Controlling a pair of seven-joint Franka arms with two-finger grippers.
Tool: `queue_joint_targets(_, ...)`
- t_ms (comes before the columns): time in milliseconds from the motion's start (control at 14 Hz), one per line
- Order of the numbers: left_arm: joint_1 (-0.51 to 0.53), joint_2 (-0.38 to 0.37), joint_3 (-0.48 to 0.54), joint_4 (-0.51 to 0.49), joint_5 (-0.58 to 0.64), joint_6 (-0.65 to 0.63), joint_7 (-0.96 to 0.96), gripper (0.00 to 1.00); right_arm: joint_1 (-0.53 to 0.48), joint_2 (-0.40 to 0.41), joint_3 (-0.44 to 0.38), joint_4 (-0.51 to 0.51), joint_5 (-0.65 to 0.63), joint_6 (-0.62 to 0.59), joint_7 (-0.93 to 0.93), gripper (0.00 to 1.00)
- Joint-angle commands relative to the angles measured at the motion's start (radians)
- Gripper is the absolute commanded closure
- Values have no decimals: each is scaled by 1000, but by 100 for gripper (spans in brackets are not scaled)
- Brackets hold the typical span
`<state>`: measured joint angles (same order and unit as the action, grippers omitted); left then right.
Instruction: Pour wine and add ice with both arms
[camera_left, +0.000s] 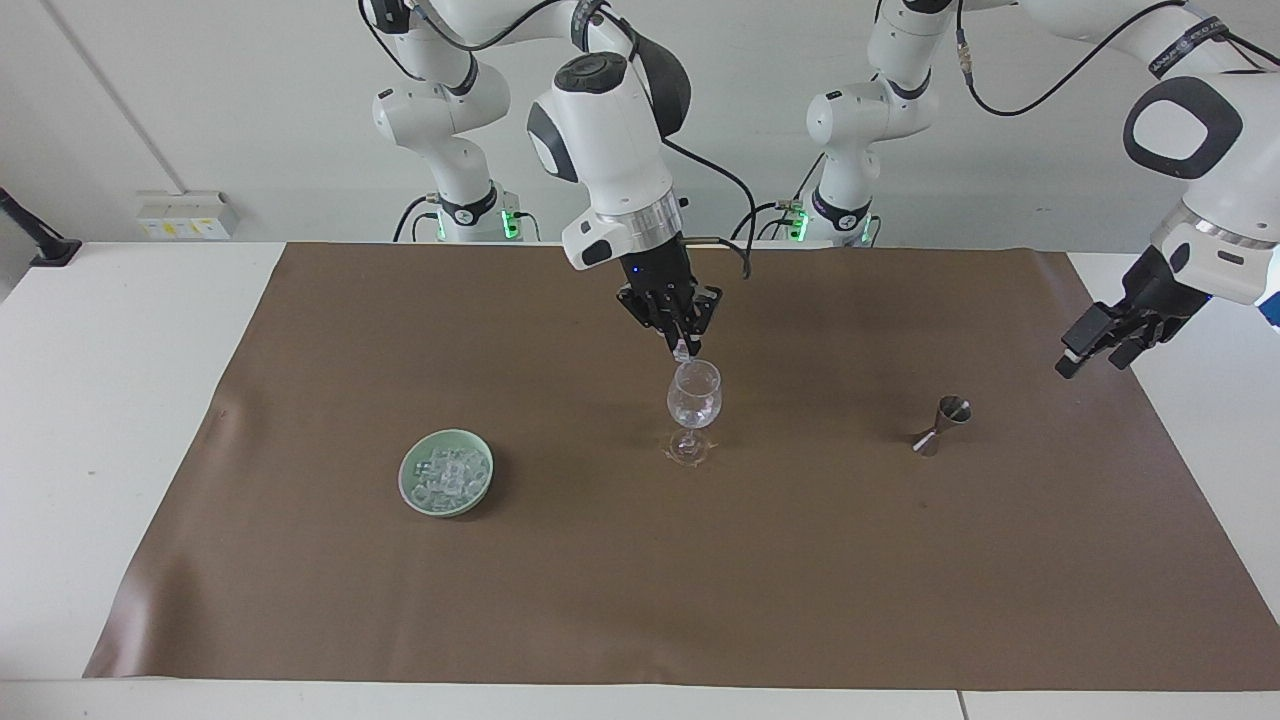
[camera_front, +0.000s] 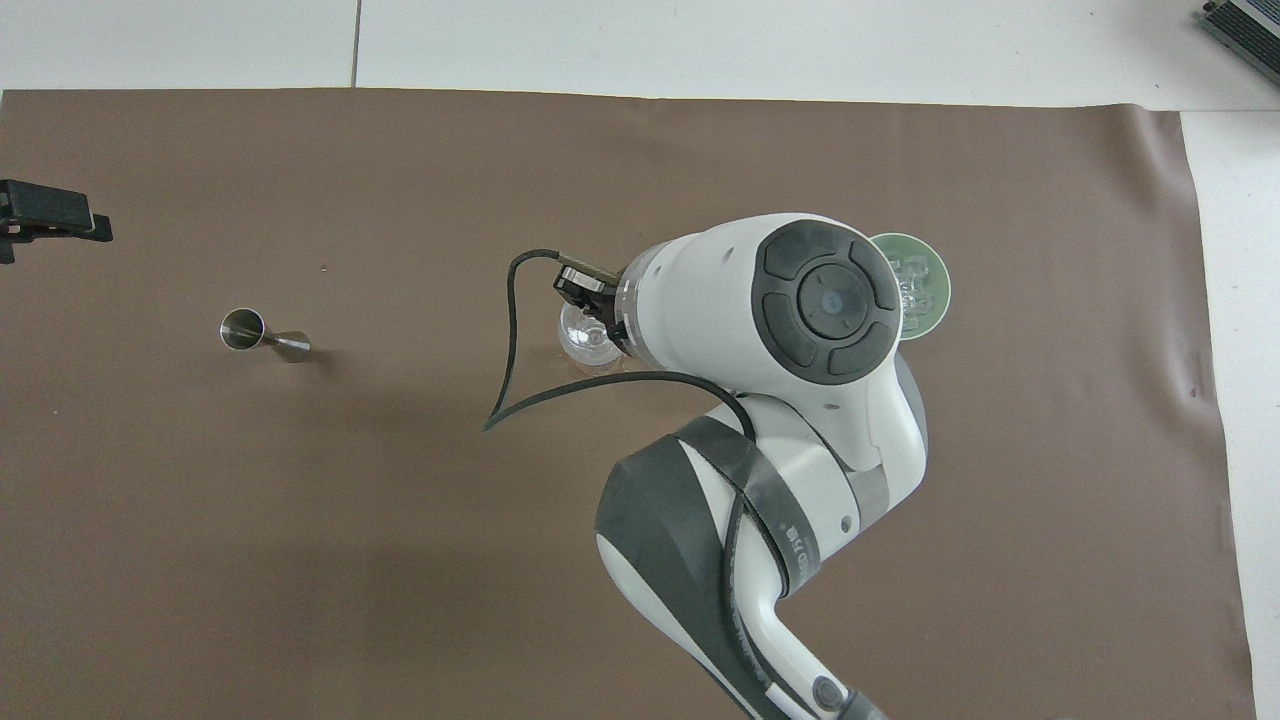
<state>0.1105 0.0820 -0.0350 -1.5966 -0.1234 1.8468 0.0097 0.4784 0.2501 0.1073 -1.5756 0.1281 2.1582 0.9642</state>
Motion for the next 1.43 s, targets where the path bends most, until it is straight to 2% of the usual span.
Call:
queue_joint_targets(0,-49,-44,9,12,63,-76,21,0,-6,-14,2,-41,18,14,-61,100)
queue_joint_targets(357,-78,-151,-29,14,103,-230,113,0,-7,6,2,-34,21,37,-59,100)
queue_joint_targets(571,-78,-174,-46,-22,99,-279,115,0,-4,34,2,-31,19,71,-56,100)
queue_joint_targets(1355,-80,-171,-51,-23,117,-313,148,0,17,63,0,-29,7,104,-39,100)
